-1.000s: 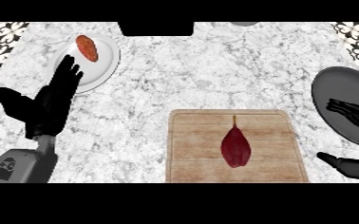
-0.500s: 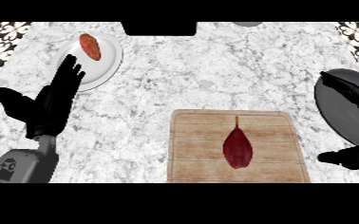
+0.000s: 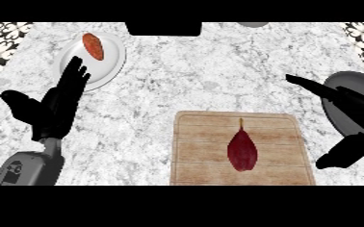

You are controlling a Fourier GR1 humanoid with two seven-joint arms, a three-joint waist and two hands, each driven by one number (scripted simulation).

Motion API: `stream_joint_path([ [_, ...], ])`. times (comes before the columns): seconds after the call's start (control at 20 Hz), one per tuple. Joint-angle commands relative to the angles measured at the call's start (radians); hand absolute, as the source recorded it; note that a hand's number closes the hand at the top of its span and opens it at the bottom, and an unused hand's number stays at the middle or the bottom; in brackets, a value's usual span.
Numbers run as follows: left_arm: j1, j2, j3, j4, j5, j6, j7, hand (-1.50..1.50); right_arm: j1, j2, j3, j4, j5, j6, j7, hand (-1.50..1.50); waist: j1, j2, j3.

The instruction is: Pick the pear from the cutting board and place it in the pan

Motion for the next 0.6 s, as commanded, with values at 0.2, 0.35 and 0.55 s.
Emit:
stream_joint_path([
  [0.2, 0.043, 0.010, 0.044, -0.066, 0.000, -0.043, 0.032, 0.00, -0.007, 0.034, 0.087, -0.120, 0.082, 0.137, 0.142, -1.50, -0.012, -0.003, 0.001],
  [0.35, 0.045, 0.007, 0.051, -0.063, -0.013, -0.053, 0.042, 0.00, -0.043, 0.013, 0.062, -0.121, 0.109, 0.194, 0.152, -1.50, -0.011, -0.002, 0.001],
  [0.55, 0.002, -0.003, 0.071, -0.034, -0.022, -0.045, 0.055, 0.00, -0.033, 0.014, 0.072, -0.230, 0.180, 0.195, 0.260, -1.50, -0.015, -0.003, 0.001],
])
